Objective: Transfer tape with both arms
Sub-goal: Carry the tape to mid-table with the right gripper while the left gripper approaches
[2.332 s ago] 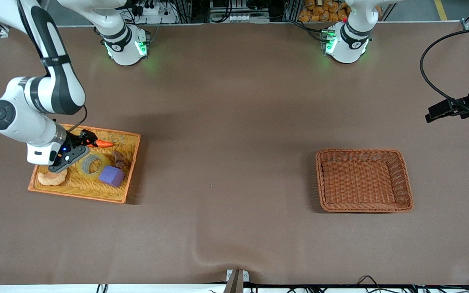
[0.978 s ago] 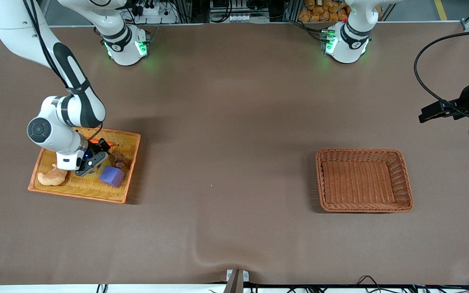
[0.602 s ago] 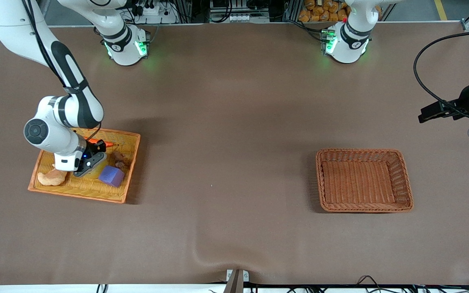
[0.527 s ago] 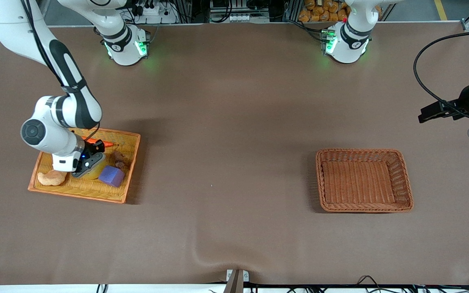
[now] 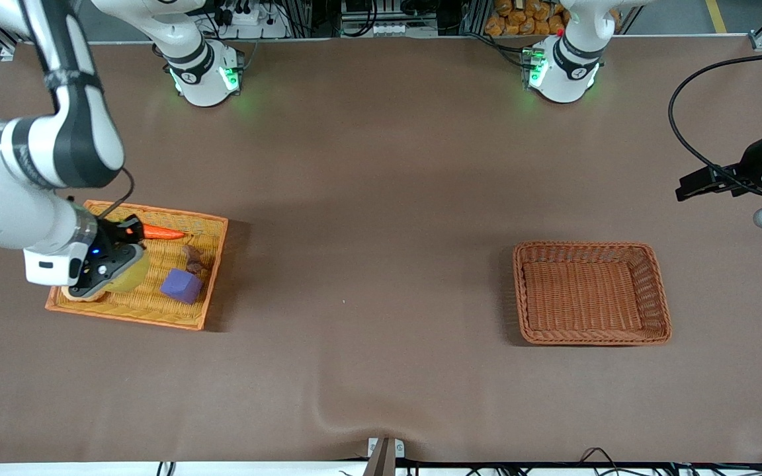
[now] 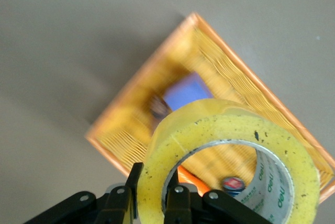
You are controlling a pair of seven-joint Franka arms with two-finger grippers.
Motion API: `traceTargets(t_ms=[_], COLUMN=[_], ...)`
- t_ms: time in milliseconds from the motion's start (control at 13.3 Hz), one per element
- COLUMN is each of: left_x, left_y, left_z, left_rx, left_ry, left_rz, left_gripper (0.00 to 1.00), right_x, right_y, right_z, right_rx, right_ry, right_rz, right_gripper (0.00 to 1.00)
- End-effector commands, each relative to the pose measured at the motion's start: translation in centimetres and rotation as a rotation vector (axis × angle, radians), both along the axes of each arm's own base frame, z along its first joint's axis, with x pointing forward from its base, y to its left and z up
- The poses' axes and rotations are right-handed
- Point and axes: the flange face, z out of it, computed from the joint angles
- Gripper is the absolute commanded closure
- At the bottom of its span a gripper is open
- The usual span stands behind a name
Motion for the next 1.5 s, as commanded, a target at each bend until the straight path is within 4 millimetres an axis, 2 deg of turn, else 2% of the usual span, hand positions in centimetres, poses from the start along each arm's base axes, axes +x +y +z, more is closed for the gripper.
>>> traceTargets(t_ms=[0,75,226,451,527,677,827,978,1053,1128,1279,1354,1429], left_x=[0.1,0.1,0.3,0.5,0.6,1.4,1.9,2.4,2.6,2.8,3.0,3.1,3.2], left_y=[-0.2,-0.5,-1.2,-1.9,-2.2,-4.8,-7.3,-9.4,-10.7,-12.0,-14.2,-15.3,-16.5], left_z=[-0.1,-0.2,-0.5,-0.9,-1.3,-2.9,-4.6,-6.4,-7.4,-8.4,-9.8,-10.6,-11.3], left_rx=[-0.007,-0.007,-0.006,-0.004,0.007,0.015,0.019,0.024,0.029,0.035,0.043,0.046,0.05], left_ry=[-0.008,-0.008,-0.002,0.002,0.006,0.02,0.04,0.06,0.073,0.08,0.083,0.083,0.085], left_rz=[0.007,0.004,-0.005,-0.016,-0.019,-0.016,-0.021,-0.015,-0.008,-0.004,0.021,0.028,0.036], left_gripper=[0.0,0.0,0.0,0.0,0.0,0.0,0.0,0.0,0.0,0.0,0.0,0.0,0.0], right_x=[-0.5,-0.6,-1.4,-3.2,-4.1,-5.4,-7.0,-7.4,-7.4,-7.5,-6.7,-6.7,-6.7], right_y=[8.7,12.3,21.5,33.5,36.6,40.4,43.2,43.8,43.8,43.8,43.2,43.2,42.8], right_z=[-0.3,-1.1,-3.1,-8.5,-10.7,-15.3,-20.1,-22.0,-22.0,-22.1,-20.8,-19.1,-18.6], right_rx=[-0.025,-0.019,0.035,0.021,0.032,0.065,0.072,0.055,0.054,0.048,0.057,0.061,0.033], right_ry=[-0.006,-0.014,0.007,-0.017,-0.04,-0.08,-0.094,-0.09,-0.089,-0.084,-0.087,-0.085,-0.075], right_rz=[-0.12,-0.149,-0.243,-0.415,-0.458,-0.549,-0.599,-0.628,-0.632,-0.631,-0.665,-0.666,-0.657], right_gripper=[1.0,1.0,1.0,1.0,1.0,1.0,1.0,1.0,0.88,0.65,0.06,0.0,0.0])
